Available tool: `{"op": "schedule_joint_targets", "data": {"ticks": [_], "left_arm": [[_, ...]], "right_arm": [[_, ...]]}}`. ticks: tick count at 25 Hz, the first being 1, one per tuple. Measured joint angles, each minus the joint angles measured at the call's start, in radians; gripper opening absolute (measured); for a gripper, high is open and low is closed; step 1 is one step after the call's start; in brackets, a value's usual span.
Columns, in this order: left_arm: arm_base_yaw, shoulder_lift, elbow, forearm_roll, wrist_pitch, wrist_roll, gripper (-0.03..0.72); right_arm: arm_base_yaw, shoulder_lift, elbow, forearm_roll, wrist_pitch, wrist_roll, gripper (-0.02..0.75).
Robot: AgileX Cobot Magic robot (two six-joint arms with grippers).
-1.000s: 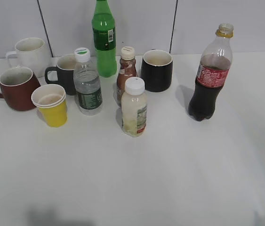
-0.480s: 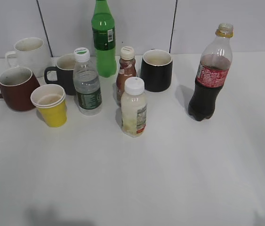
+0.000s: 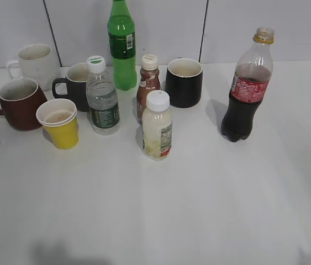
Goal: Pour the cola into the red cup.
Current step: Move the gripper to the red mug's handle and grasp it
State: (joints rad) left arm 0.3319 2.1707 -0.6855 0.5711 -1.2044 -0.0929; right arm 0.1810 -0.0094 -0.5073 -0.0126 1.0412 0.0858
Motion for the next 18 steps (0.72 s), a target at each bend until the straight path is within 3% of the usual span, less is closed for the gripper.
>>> {"op": "schedule_joint_targets", "data": {"ticks": [7,18], "left_arm": [[-0.008,0.052,-0.063,-0.006,-0.002,0.004,0.321],[-0.089,0.107,-0.166,-0.061,0.046,0.008,0.321]], "right_arm": [[0.0,0.0,0.0,0.0,0.0,0.0,0.59],[0.0,0.0,0.0,0.001,0.0,0.0,0.59]]}}
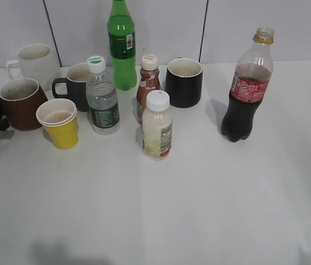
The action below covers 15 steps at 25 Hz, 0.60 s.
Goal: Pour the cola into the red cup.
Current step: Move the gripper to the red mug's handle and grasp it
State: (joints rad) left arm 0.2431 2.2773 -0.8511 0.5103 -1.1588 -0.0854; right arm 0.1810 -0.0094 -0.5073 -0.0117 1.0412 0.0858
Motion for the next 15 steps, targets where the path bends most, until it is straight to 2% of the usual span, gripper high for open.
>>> {"op": "schedule_joint_targets", "data": {"ticks": [2,4,5,7,8,15], "left_arm": [[-0.004,0.013,-0.02,-0.001,0.001,0.0,0.316],[-0.008,0.026,-0.037,0.002,0.003,0.0,0.275],[-0.011,0.03,-0.04,0.002,0.004,0.0,0.237],[-0.015,0.031,-0.045,0.004,0.003,0.0,0.098],[-0.015,0.031,-0.045,0.006,-0.001,0.0,0.059],[-0.011,-0.082,0.018,0.018,0.037,0.014,0.053]], "right_arm": [[0.0,0.0,0.0,0.0,0.0,0.0,0.59],[0.0,0.0,0.0,0.0,0.0,0.0,0.589],[0.0,0.0,0.0,0.0,0.0,0.0,0.589],[0.0,0.0,0.0,0.0,0.0,0.0,0.589],[0.0,0.0,0.0,0.0,0.0,0.0,0.589],[0.0,0.009,-0.008,0.046,-0.018,-0.034,0.589]]}}
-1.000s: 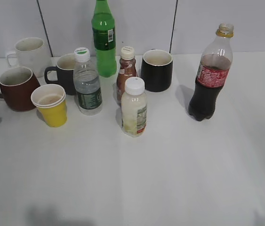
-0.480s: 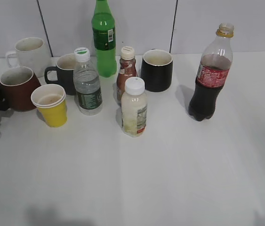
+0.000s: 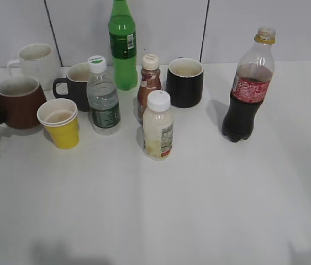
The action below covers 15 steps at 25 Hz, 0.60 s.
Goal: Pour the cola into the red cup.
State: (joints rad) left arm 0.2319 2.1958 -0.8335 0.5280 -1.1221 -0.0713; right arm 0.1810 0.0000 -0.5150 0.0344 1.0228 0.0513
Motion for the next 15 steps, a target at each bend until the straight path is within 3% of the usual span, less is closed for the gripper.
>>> {"op": "schedule_joint_targets", "data": {"ticks": [3,6,11,15], "left_arm": [[0.006,-0.143,0.077,-0.007,0.003,0.0,0.053],[0.007,-0.289,0.155,-0.006,0.001,-0.027,0.053],[0.002,-0.516,0.249,0.023,0.052,-0.138,0.052],[-0.045,-0.676,0.288,0.039,0.14,-0.177,0.052]], "right_arm": [[0.0,0.092,-0.017,0.024,-0.195,-0.069,0.589],[0.0,0.282,-0.022,0.029,-0.536,-0.124,0.589],[0.0,0.737,-0.025,0.041,-1.059,-0.131,0.589],[0.0,1.066,-0.014,-0.013,-1.323,-0.046,0.589]]}}
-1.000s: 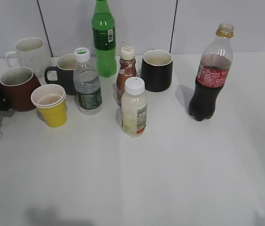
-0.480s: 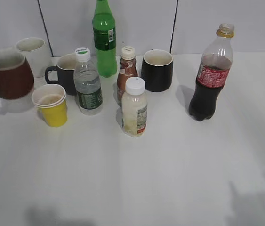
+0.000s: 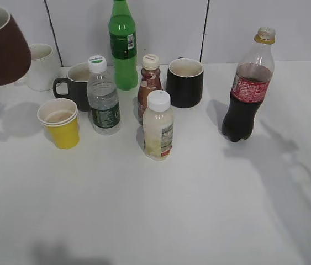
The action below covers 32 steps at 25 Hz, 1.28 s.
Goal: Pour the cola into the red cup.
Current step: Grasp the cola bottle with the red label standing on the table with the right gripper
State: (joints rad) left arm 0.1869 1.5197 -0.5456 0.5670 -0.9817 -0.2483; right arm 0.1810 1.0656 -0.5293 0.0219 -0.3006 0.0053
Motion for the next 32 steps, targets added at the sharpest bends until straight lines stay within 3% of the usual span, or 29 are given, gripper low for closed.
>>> {"op": "schedule_joint_targets", "data": {"ticks": [6,13,27,29,31,32], "left_arm": [[-0.113,-0.175,0.008,0.028,0.231,-0.012,0.052],[-0.141,-0.277,0.009,0.033,0.308,-0.068,0.052],[-0.143,-0.336,0.009,0.053,0.317,-0.117,0.052],[-0.143,-0.336,0.009,0.068,0.32,-0.134,0.052],[-0.143,-0.336,0.009,0.098,0.333,-0.146,0.052],[-0.147,-0.336,0.009,0.108,0.342,-0.154,0.052]], "right_arm": [[-0.001,0.311,0.146,-0.231,-0.338,0.194,0.589],[-0.001,0.566,0.158,-0.267,-0.659,0.197,0.636],[-0.001,0.924,-0.121,-0.243,-0.702,0.183,0.657],[-0.001,0.945,-0.154,-0.243,-0.703,0.183,0.617],[-0.001,0.95,-0.17,-0.243,-0.698,0.181,0.489],[-0.002,0.95,-0.173,-0.244,-0.696,0.174,0.461]]}}
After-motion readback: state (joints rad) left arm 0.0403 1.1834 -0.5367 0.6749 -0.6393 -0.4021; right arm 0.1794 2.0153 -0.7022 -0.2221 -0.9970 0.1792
